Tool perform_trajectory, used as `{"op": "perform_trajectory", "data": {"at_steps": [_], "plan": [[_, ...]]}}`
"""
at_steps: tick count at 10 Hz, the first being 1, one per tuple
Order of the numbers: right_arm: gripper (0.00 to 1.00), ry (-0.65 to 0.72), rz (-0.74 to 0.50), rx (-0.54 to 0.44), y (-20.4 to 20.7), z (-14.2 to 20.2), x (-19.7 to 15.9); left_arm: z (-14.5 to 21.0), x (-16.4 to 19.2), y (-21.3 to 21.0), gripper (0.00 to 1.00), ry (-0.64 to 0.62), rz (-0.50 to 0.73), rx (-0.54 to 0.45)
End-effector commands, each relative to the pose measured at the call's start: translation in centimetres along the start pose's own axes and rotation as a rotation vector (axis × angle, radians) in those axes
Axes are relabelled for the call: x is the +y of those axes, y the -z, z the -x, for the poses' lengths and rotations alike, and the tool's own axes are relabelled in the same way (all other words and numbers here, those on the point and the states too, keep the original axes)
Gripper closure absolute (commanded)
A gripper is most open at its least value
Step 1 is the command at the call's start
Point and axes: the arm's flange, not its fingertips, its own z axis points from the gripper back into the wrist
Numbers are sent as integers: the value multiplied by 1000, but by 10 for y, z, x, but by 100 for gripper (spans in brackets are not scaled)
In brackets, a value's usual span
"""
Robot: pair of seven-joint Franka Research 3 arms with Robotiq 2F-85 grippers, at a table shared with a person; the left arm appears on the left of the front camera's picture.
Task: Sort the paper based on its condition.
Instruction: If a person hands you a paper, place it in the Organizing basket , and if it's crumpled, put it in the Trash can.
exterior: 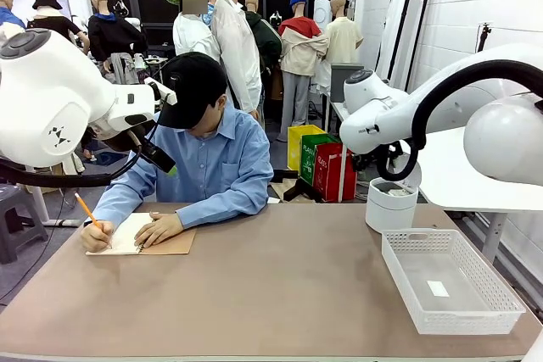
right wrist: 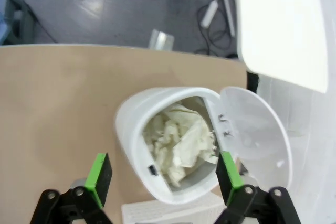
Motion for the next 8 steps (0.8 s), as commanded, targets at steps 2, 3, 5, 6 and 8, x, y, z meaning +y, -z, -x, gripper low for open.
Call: {"op": "perform_trajectory", "data": {"at_steps": [2, 3, 5, 6, 8], "plan": [[0, -66, -164, -39, -35, 5, 29, 0, 0, 0, 0, 3, -1, 0], [0, -105, -222, -37, -48, 15, 40, 0, 0, 0, 0, 3, -1, 0], [0, -204, -303, -49, -69, 44, 58, 0, 0, 0, 0, 3, -1, 0], [0, -259, -350, -74, -81, 61, 65, 0, 0, 0, 0, 3, -1, 0], [0, -319, -376, -125, -99, 100, 78, 0, 0, 0, 0, 3, -1, 0]]}}
